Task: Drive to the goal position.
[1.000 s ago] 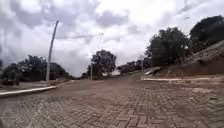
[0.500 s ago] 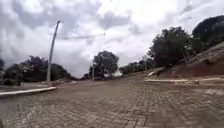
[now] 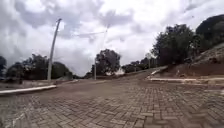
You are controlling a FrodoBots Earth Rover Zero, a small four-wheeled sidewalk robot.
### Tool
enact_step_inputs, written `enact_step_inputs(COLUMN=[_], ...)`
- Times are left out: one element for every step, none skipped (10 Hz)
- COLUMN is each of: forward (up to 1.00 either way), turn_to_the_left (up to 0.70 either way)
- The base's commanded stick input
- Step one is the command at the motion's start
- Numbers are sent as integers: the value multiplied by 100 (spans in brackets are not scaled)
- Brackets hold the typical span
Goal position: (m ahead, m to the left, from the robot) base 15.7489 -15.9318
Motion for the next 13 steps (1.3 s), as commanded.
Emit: enact_step_inputs(forward=[70, 70, 70, 70, 70, 70, 70, 70, 70, 70, 70, 70, 70], turn_to_the_left=[0, 0, -14, -27, -14, 0, 0, 0, 0, 0, 0, 0, 0])
